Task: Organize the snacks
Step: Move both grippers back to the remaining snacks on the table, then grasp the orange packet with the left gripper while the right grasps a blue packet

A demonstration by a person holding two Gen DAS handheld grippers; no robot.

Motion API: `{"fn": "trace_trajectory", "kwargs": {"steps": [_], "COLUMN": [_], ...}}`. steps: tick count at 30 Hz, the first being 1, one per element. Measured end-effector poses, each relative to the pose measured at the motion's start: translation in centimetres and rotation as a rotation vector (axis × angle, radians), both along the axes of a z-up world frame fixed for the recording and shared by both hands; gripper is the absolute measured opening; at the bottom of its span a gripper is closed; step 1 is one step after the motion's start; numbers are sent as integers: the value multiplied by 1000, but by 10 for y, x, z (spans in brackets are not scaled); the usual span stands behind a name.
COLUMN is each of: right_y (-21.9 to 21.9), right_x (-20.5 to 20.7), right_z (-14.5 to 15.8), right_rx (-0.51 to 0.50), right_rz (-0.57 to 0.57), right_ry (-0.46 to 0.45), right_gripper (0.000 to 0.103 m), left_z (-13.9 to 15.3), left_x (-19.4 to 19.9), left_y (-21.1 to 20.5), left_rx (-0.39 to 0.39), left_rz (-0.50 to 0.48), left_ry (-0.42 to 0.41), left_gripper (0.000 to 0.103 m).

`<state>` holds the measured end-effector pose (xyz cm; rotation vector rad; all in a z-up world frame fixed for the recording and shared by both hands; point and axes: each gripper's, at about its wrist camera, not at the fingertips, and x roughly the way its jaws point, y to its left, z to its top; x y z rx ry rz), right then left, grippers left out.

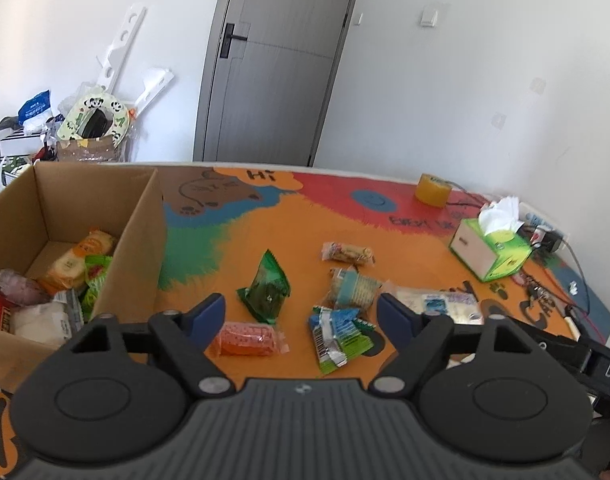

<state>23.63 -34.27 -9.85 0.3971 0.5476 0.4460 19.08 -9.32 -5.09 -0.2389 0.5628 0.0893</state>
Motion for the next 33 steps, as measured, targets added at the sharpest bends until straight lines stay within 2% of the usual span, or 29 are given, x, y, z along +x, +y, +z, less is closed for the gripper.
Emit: {"fn": "trace_trajectory", "kwargs": {"steps": [4, 7, 9, 15, 24, 31, 33], "right_y": [9, 16, 20, 36, 55, 66, 67], "right_x": [10, 18, 25, 40, 59, 63, 63], "right_z": [-9, -17, -22, -34, -48, -50, -50], "right_rx": [22, 42, 59, 80, 81, 83, 79], "right_rz": [27, 52, 66, 110, 144, 165, 169], "right_ry": [32, 56, 80, 135, 197, 201, 200], "right_gripper": [96, 87, 77, 65, 55, 53, 51], "left_z": [-12, -19, -22, -35, -52, -64, -66], "left_x": [9, 14, 18, 32, 46, 53, 54], "left_y": [0, -1, 0, 3, 7, 7, 10], "left_rx": [11, 41, 49, 81, 99, 101, 83], "left_rz": [15, 23, 23, 54, 76, 81, 91], "left_ry": [26, 37, 49, 77, 104, 115, 125], "left_gripper": [75, 73, 72, 72, 72, 72, 65]}}
